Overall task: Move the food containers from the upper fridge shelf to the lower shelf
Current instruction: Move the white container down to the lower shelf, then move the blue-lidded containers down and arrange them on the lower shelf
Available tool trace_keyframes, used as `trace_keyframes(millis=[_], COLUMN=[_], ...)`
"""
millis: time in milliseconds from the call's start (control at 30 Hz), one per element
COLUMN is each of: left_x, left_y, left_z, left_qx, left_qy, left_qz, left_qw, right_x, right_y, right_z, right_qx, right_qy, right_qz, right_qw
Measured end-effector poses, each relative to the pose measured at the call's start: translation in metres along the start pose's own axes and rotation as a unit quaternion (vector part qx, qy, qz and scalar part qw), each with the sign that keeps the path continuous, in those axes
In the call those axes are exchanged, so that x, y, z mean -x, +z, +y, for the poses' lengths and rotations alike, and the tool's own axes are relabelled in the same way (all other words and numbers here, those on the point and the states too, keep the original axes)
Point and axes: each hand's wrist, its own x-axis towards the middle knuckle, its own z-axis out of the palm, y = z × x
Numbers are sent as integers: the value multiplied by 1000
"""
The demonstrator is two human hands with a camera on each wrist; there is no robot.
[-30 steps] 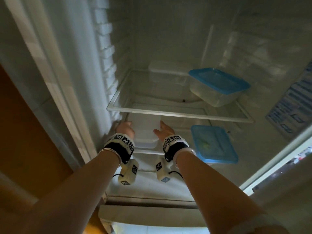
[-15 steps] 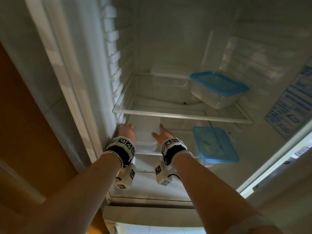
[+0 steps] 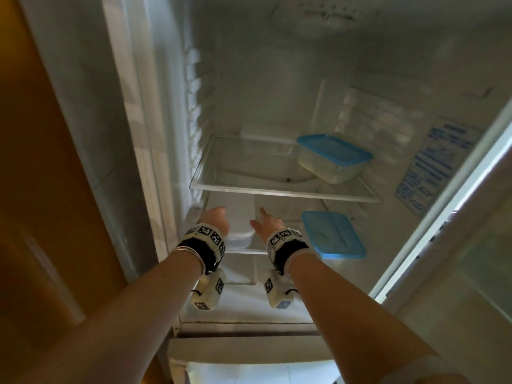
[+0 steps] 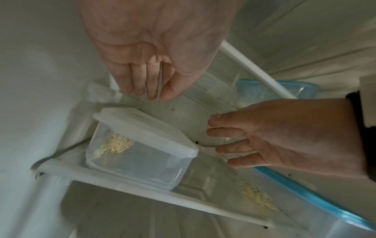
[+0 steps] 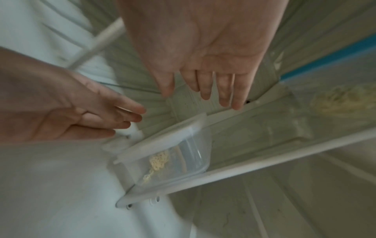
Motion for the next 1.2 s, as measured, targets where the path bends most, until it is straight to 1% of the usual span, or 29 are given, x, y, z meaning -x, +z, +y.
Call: trace_keyframes(millis=[133,267,300,400,467,567,600,733,800,900,1000,1066,1133,1200], left_x=[25,50,55,69,75,74,71,52,38,14,-7,-19,-31,-42], left_y=[-8,-19,-22,-37,-46,-53,-55,-54,-51,-45,-43,-40,-35,-29], left_z=[9,23,28,47,61,83,92,128,147,175,202,216,227,235], left_qx=[16,-19,-30,-47,-38,-27,-15,54,89,99,100,104,126,150], left_qy=[32,84,97,129,154,163,165,170,170,163,168,164,159,134], left_qz=[-7,-9,-9,20,16,11,13,1,5,12,14,10,-10,-23], left_qw=[999,996,995,990,987,986,986,984,981,982,981,981,979,979], right_x=[32,61,68,91,101,104,102,84,65,38,13,0,-12,-22], right_y=[-9,-19,-25,-48,-66,-93,-101,-135,-156,-185,-203,-210,-215,-217], right_z=[-2,-1,-1,-3,-4,-2,0,14,19,27,46,58,66,69], right_qx=[43,71,75,100,94,96,102,64,52,56,80,74,64,60], right_qy=[-8,-11,-15,-29,-35,-38,-32,3,40,78,79,81,84,86], right_qz=[22,33,45,97,142,194,206,256,256,249,276,274,268,266], right_qw=[999,997,996,990,985,976,973,965,965,964,955,955,958,958])
